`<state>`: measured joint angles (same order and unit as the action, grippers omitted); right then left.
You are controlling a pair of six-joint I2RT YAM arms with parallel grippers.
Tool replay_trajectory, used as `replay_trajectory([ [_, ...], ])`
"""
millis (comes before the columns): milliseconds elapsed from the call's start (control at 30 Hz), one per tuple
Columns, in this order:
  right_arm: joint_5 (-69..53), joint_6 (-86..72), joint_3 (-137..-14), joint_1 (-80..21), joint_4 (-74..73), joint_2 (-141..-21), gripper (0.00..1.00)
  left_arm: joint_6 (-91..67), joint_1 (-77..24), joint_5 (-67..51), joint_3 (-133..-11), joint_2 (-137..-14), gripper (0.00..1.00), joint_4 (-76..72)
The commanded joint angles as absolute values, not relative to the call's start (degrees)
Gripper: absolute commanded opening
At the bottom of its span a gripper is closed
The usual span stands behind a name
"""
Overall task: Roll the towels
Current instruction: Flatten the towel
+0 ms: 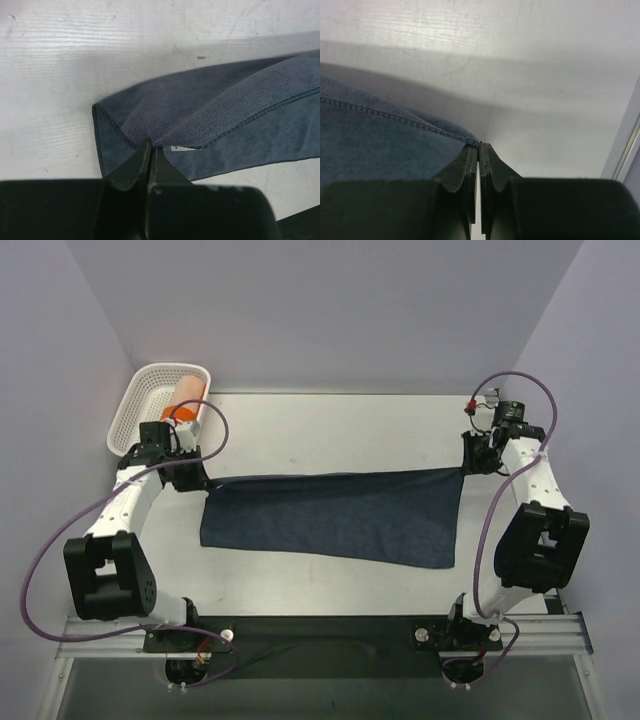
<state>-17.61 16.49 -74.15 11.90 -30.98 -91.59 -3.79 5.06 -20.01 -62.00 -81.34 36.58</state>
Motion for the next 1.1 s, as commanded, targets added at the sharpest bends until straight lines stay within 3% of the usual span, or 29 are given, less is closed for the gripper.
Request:
replay_trajectory([
  [0, -16.70, 16.08, -77.86, 11.52, -30.50, -96.04, 0.00, -3.78, 4.92, -19.95, -64.51, -86.73, 0.00, 30.59],
  [300, -14.59, 15.47, -83.49, 10.64, -30.67, -104.84, 0.00, -2.72, 4.57, -23.56, -72.85, -96.58, 0.05, 28.92],
  [500, -13.01, 13.98, -89.81, 9.85, -30.59, -111.43, 0.00, -6.06, 4.31, -25.13, -83.13, -109.56, 0.07, 26.37],
  [600, -11.26, 12.92, -93.32, 8.97, -30.59, -114.59, 0.00, -8.34, 4.04, -28.21, -89.62, -116.33, 0.14, 24.79],
  [633, -10.47, 12.22, -94.21, 8.79, -30.76, -115.39, 0.04, -8.61, 3.61, -28.91, -91.48, -117.85, 0.26, 24.52],
  [767, -7.83, 11.87, -97.82, 7.91, -31.90, -117.68, 0.45, -10.10, 3.43, -27.60, -97.37, -122.16, 0.52, 24.78],
  [833, -6.86, 12.21, -99.65, 8.00, -33.21, -116.90, 0.57, -9.24, 3.60, -27.16, -99.13, -121.64, 0.67, 25.83],
  [933, -8.51, 13.79, -101.95, 8.87, -38.38, -113.83, 0.59, -6.26, 3.87, -26.54, -98.53, -117.44, 0.70, 27.33],
  [1067, -13.09, 19.85, -97.15, 7.65, -46.66, -107.07, 0.53, -0.01, 4.04, -26.28, -91.70, -108.56, 0.68, 29.26],
])
